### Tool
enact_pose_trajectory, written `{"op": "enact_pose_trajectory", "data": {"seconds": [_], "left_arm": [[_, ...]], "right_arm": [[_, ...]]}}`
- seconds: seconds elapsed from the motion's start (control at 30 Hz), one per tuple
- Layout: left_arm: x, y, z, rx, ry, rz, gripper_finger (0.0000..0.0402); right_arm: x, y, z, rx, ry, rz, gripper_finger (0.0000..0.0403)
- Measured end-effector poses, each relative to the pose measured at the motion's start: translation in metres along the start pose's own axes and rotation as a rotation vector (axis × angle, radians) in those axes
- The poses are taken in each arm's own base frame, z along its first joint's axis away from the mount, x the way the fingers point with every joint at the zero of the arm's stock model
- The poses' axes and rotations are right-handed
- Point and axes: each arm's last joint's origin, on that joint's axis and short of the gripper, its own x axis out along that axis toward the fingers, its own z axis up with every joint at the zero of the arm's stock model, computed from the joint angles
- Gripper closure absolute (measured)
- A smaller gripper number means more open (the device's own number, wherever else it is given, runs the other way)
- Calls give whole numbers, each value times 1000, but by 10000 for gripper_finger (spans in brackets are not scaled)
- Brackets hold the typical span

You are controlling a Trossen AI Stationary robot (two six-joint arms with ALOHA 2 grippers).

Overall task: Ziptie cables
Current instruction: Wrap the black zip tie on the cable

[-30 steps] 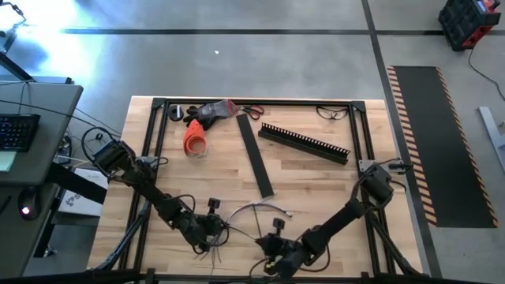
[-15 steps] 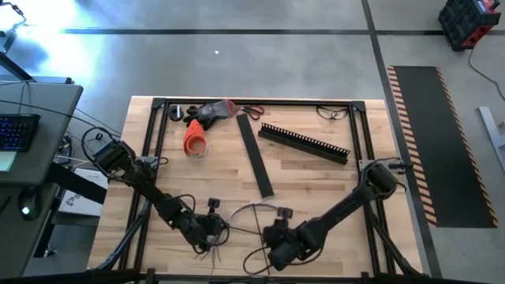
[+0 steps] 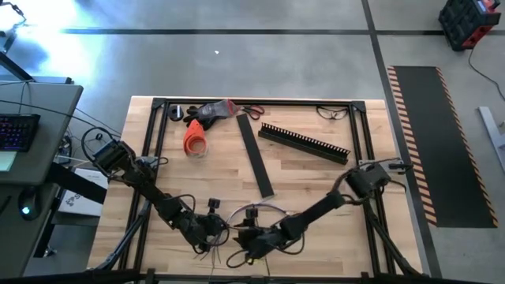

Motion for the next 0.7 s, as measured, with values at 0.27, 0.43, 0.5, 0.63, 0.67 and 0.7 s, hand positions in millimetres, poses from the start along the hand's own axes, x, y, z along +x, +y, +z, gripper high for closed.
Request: {"op": "enact_pose_trajectory", "data": {"seconds": [0.27,0.43,0.5,0.63,0.67,0.7], "left_arm": [[0,0,0,0,0,0,396],[0,0,0,0,1,-2,396],[0,0,0,0,1,-2,396],[0,0,0,-1,1,-2,396],[0,0,0,-1,1,-2,396],[0,0,0,-1,1,-2,396]], "right_arm": [[17,5,-10,11,-36,-86,299],[18,6,-11,10,-45,-110,326],[19,4,-10,16,-50,-112,331],[19,4,-10,3,-47,-112,342],[19,4,-10,1,-48,-112,346],[19,4,-10,-2,-48,-112,351]]}}
